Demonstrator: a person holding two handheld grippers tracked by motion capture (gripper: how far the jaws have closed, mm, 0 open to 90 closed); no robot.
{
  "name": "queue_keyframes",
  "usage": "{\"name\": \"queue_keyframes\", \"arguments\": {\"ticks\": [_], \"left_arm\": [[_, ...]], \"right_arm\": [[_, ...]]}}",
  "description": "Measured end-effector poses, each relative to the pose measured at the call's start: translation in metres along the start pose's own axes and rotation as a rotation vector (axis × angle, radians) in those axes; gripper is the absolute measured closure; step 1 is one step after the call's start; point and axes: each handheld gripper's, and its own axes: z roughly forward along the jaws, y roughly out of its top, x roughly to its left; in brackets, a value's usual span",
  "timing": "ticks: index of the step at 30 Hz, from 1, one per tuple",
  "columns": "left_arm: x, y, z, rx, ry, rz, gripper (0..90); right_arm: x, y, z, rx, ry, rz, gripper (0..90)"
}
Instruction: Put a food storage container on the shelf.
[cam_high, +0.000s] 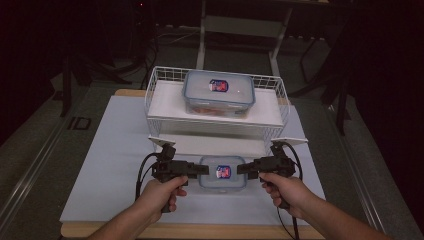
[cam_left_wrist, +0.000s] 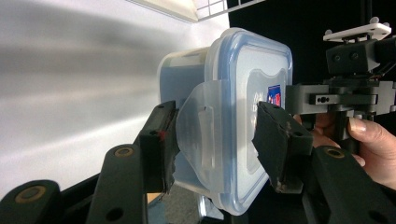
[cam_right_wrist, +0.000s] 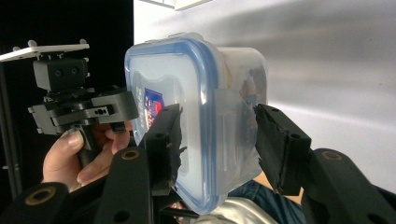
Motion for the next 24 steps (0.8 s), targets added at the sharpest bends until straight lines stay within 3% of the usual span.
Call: {"name": "queue_keyframes", "arguments": {"ticks": [10,20,24], "left_arm": [[-0.024,0.008,-0.015,0.010,0.003,0.015,50.7],[-0.056,0.025,-0.035,-0.009,-0.021,0.036,50.7],[-0.065,0.031,-0.041,-0.010,-0.022,0.046,50.7]], "right_arm": [[0.019,0.002,-0.013,0.005,0.013,-0.008,51.9],[0.060,0.016,-0.042,-0.011,-0.004,-0.034,52.0],[0.070,0.020,-0.048,-0.016,-0.004,-0.049,52.0]]}}
